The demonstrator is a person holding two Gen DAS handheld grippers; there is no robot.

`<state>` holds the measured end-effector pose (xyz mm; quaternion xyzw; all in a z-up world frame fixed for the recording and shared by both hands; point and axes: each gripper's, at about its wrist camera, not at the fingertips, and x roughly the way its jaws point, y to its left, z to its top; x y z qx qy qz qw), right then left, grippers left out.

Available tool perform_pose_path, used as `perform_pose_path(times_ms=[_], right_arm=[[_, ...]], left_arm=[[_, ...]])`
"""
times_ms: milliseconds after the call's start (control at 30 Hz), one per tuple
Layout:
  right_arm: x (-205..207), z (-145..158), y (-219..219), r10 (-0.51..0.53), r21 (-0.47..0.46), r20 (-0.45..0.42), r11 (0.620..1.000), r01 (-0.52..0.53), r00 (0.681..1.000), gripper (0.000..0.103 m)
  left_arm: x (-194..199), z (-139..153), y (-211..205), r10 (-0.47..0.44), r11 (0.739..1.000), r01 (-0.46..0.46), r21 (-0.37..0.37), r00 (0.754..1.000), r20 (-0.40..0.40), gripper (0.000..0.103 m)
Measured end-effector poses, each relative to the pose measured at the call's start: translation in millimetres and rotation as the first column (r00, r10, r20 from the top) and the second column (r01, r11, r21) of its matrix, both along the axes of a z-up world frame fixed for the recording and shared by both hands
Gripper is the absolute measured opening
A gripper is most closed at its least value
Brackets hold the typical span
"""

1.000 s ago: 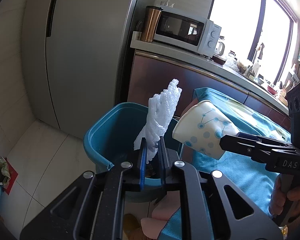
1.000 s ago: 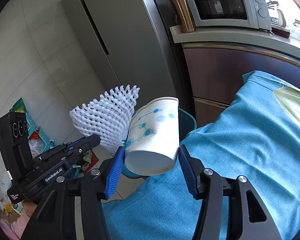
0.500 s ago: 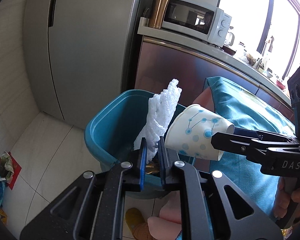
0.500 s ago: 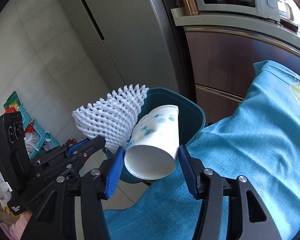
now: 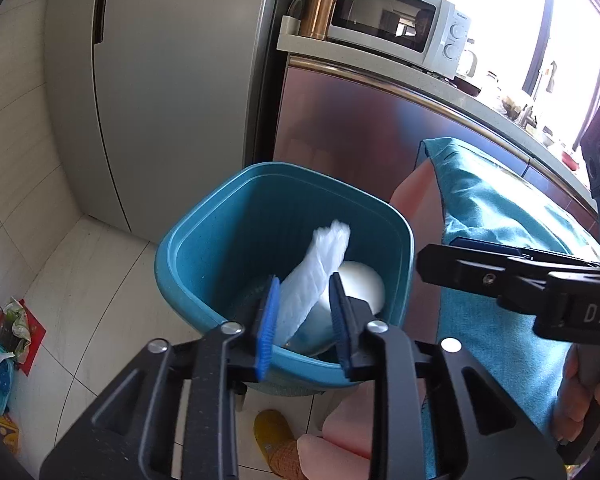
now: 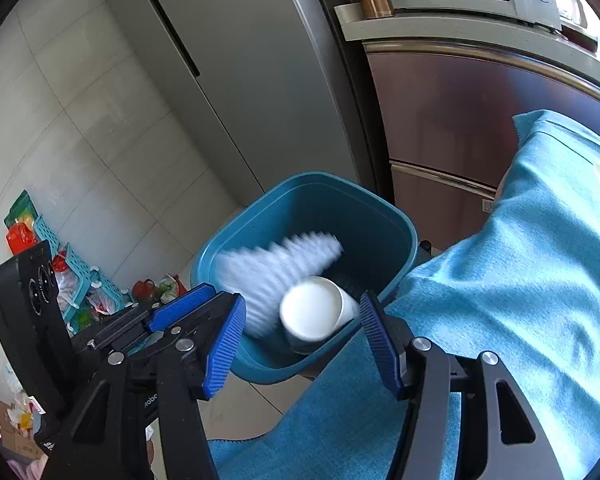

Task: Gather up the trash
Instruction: 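Open both tools to drop the foam net and cup into the bin, then move both tools back over the table toward the remaining trash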

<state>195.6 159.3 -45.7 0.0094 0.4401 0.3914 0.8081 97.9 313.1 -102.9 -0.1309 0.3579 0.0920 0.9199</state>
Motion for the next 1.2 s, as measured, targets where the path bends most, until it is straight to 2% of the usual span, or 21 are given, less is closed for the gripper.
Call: perform_pose_path(times_ms=[133, 333, 533, 700, 800, 933, 1200], right_arm=[[-2.2, 1.1, -13.5, -0.015, 0.028, -0.002, 0.999, 0.015, 1.000, 0.057], [-18.0, 13.2, -43.7, -0.026, 0.076, 0.028, 0.997, 0.024, 0.999, 0.057], [-45.3, 33.6, -81.1, -0.031, 0.087, 0.121, 0.996, 0.021, 0.992, 0.058], [-73.0, 48.9, -119.8, -0.064, 0.081, 0.212, 0.996, 0.048, 0.975, 0.058], [-88.8, 58.0, -144.4, -0.093, 0.080, 0.263, 0.994, 0.075, 0.960, 0.058], [-109.7, 67.4, -177.5, -0.150, 0.084, 0.313, 0.988, 0.130, 0.938, 0.058], [-132.4, 65.2, -254.2, -0.301, 0.092, 0.323, 0.954, 0.286, 0.898, 0.058]], left_arm=[[-2.9, 1.4, -2.6, 0.004, 1.000, -0.004, 0.010, 1.000, 0.010, 0.029], [-19.8, 17.5, -13.9, -0.012, 0.999, 0.009, 0.043, 0.998, 0.067, 0.036], [-36.9, 41.2, -37.7, -0.069, 0.996, 0.061, 0.063, 0.988, 0.137, 0.041], [-47.7, 56.6, -67.2, -0.161, 0.986, 0.151, 0.072, 0.971, 0.178, 0.041], [-50.8, 62.0, -89.7, -0.236, 0.971, 0.228, 0.064, 0.953, 0.191, 0.041], [-51.9, 64.2, -127.0, -0.349, 0.937, 0.346, 0.050, 0.916, 0.197, 0.042], [-58.1, 61.1, -201.3, -0.529, 0.846, 0.532, 0.035, 0.828, 0.184, 0.042]])
